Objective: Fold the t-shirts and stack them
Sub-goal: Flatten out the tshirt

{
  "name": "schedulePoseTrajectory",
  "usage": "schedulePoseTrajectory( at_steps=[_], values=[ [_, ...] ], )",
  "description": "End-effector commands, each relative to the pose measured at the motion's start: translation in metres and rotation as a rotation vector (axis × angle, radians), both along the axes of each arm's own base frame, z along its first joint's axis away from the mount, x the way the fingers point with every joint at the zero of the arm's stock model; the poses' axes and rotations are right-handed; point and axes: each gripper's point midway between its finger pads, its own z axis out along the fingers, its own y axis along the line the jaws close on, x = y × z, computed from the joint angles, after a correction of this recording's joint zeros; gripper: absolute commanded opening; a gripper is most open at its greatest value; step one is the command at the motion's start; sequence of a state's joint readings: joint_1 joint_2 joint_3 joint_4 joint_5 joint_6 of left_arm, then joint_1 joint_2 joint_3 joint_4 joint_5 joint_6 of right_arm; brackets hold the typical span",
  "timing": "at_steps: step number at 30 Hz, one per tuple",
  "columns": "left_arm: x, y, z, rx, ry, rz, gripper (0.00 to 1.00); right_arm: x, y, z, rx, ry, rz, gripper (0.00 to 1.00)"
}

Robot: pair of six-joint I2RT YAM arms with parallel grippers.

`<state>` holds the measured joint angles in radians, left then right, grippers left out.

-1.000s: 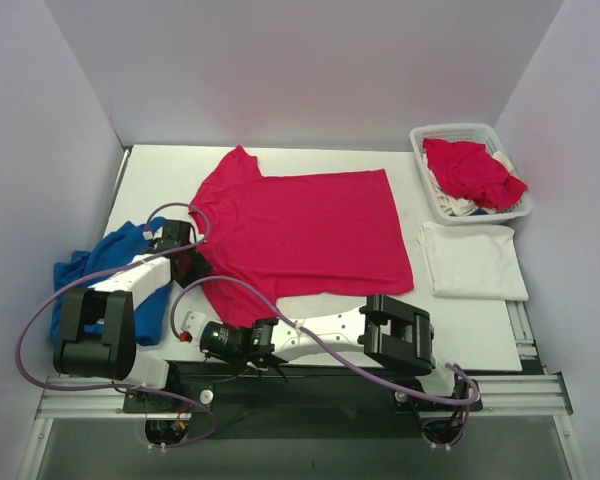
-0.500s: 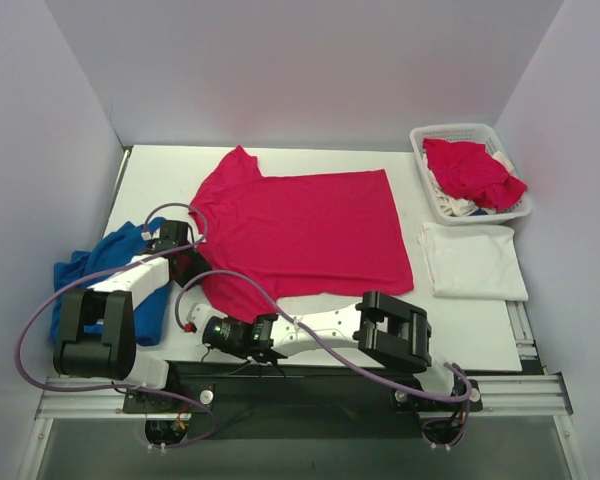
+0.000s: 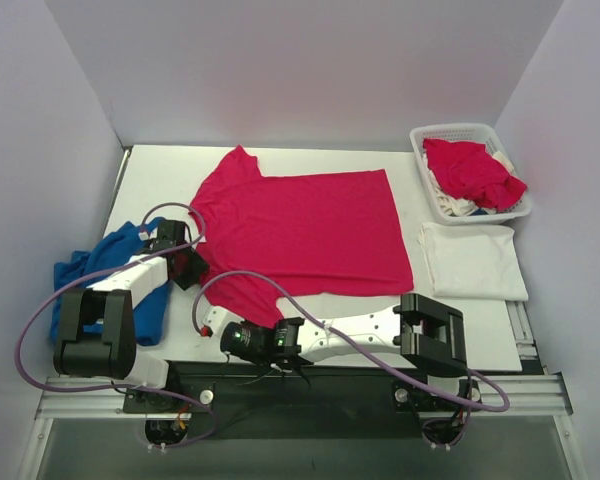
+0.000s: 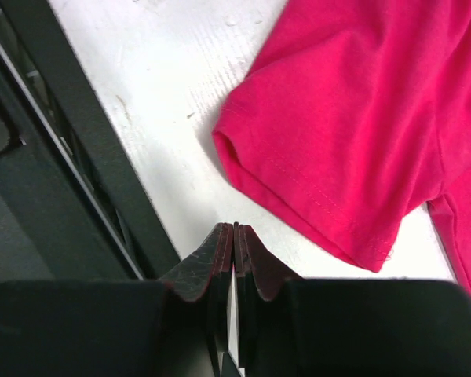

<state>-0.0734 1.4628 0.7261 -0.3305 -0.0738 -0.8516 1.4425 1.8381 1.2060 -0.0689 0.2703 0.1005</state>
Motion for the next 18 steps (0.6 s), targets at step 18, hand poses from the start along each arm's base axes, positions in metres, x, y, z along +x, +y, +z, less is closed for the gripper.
schedulePoseTrajectory(
  at_steps=[18],
  values=[
    [0.0,0.008,-0.006,0.022,0.01,0.0,0.52,0.015,0.044,0.001,0.067,-0.032,0.044,0.32]
  ],
)
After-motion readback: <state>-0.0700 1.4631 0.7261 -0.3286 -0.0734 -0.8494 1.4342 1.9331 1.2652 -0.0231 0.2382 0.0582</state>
